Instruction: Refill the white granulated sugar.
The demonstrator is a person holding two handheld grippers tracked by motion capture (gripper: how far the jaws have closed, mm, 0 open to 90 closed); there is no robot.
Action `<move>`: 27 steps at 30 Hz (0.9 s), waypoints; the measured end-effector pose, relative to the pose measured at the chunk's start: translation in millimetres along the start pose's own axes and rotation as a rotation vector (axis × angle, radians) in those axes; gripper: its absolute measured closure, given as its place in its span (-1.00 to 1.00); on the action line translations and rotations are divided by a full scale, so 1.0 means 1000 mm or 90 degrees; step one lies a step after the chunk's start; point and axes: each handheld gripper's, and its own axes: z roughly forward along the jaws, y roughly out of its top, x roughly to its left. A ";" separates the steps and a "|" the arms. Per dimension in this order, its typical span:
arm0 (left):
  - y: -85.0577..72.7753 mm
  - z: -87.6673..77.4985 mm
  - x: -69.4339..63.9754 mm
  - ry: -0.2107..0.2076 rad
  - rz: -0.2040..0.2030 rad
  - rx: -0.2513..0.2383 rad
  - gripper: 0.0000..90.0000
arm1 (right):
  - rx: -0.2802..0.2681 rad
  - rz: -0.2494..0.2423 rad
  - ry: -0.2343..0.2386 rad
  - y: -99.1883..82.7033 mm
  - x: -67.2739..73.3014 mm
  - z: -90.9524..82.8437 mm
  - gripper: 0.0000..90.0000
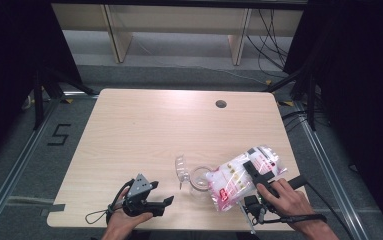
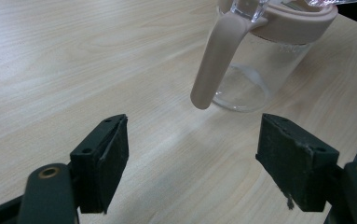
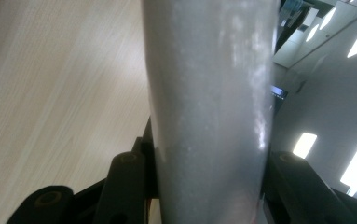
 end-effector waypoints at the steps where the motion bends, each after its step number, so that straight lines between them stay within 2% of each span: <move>1: 0.000 0.000 0.000 0.000 0.000 0.000 -0.45 | -0.009 0.007 -0.010 0.000 0.001 0.001 0.40; 8: 0.000 0.000 0.000 -0.001 0.000 -0.003 -0.45 | -0.010 0.027 -0.017 0.000 0.005 0.001 0.40; 14: 0.000 0.000 0.000 -0.001 0.001 0.000 -0.45 | -0.009 0.015 -0.017 0.000 0.004 0.002 0.41; 17: 0.000 0.000 0.000 -0.002 0.003 0.001 -0.45 | -0.001 0.022 -0.017 0.000 0.005 0.002 0.41; 20: 0.000 0.001 0.000 -0.002 0.001 0.000 -0.45 | -0.011 -0.001 -0.021 0.000 0.002 0.003 0.41; 23: 0.000 0.001 0.000 -0.002 0.000 -0.002 -0.45 | -0.008 0.006 -0.017 -0.001 0.002 0.004 0.41; 26: 0.000 0.000 0.000 0.000 0.000 0.000 -0.45 | -0.004 -0.006 -0.016 -0.001 0.001 0.004 0.41; 27: 0.000 0.000 0.000 -0.001 0.000 0.000 -0.45 | -0.009 -0.001 -0.017 0.000 0.001 0.005 0.41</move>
